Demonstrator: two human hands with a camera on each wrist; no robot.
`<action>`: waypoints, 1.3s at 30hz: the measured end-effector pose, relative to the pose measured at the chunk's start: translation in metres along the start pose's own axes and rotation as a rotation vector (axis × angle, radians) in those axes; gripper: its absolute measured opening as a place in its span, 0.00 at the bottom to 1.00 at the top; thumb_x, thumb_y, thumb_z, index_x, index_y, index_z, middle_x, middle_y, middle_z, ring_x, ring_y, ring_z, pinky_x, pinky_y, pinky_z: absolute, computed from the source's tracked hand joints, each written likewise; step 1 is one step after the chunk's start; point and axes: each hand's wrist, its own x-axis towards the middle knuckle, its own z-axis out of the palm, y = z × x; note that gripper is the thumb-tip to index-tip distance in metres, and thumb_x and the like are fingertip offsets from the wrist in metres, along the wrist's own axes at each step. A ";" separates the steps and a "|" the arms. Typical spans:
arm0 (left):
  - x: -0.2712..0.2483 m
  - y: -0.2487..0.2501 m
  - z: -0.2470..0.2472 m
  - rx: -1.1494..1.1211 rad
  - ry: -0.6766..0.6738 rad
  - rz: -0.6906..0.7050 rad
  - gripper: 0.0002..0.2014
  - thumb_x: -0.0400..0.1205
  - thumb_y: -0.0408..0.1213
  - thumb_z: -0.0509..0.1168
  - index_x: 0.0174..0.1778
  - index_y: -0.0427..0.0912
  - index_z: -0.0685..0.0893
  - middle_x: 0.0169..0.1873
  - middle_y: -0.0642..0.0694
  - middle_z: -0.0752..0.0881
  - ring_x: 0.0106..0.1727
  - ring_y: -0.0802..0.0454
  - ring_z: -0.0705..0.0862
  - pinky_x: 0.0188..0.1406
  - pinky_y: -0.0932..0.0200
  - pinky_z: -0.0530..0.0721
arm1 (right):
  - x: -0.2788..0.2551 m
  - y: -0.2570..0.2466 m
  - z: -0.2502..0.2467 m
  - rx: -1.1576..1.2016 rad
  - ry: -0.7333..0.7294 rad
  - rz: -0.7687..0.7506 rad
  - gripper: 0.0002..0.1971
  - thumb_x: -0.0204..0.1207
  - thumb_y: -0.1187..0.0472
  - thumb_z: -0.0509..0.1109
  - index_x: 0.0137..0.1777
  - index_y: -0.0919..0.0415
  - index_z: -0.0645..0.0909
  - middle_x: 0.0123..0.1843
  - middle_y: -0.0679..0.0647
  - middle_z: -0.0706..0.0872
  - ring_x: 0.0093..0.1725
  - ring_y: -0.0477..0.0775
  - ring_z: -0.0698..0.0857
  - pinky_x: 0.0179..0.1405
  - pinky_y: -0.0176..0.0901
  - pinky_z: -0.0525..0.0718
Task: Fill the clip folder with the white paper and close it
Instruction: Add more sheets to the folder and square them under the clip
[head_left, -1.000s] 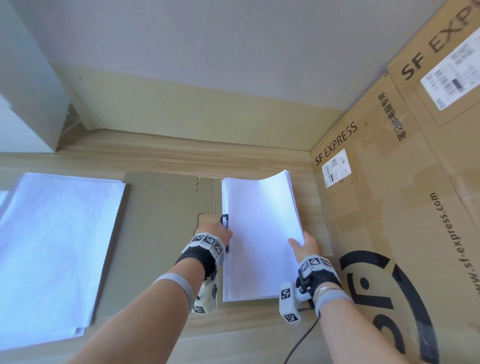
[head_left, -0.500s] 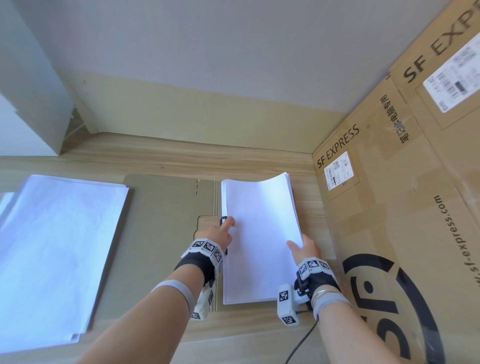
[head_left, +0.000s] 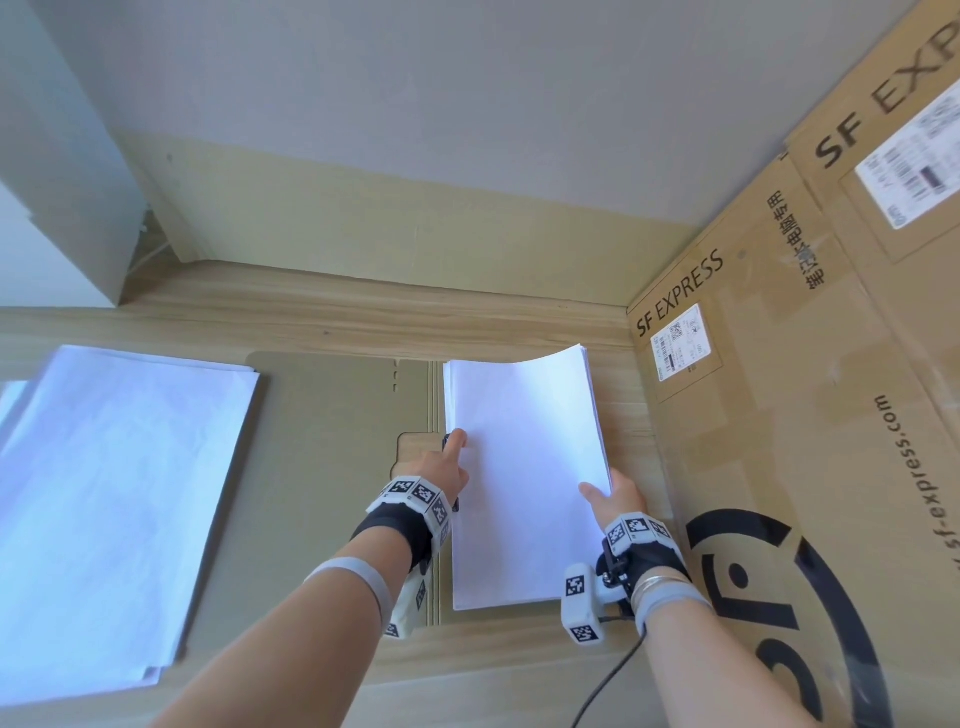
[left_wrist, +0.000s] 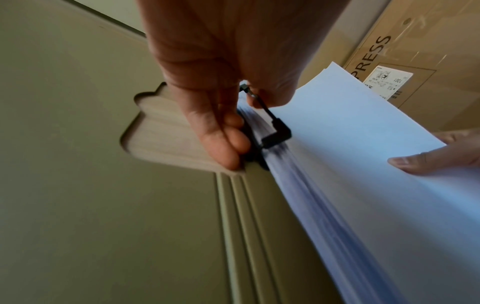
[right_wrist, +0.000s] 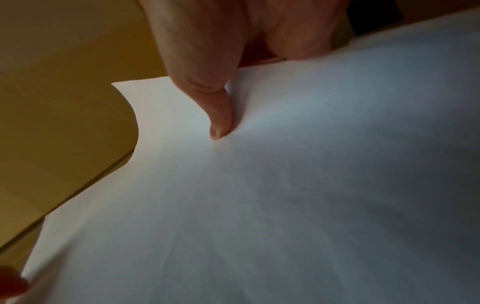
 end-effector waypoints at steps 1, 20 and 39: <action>0.000 0.000 0.000 -0.002 -0.002 0.003 0.19 0.81 0.32 0.49 0.67 0.48 0.63 0.23 0.48 0.72 0.23 0.49 0.72 0.30 0.59 0.73 | 0.001 0.000 0.000 -0.001 -0.004 0.000 0.19 0.79 0.64 0.66 0.69 0.67 0.76 0.67 0.62 0.83 0.66 0.63 0.81 0.65 0.47 0.76; 0.007 0.007 -0.001 -0.017 -0.069 -0.012 0.17 0.80 0.36 0.54 0.64 0.50 0.63 0.26 0.46 0.73 0.27 0.47 0.74 0.28 0.59 0.75 | 0.001 -0.005 0.003 -0.015 -0.107 0.052 0.20 0.80 0.62 0.64 0.71 0.68 0.74 0.69 0.63 0.81 0.68 0.62 0.80 0.67 0.46 0.75; 0.002 0.018 -0.004 0.028 -0.072 -0.171 0.34 0.81 0.38 0.54 0.80 0.59 0.46 0.27 0.47 0.76 0.22 0.53 0.72 0.22 0.65 0.68 | 0.017 -0.014 0.007 -0.203 0.071 0.158 0.28 0.71 0.64 0.73 0.69 0.60 0.67 0.67 0.61 0.77 0.62 0.64 0.82 0.61 0.54 0.83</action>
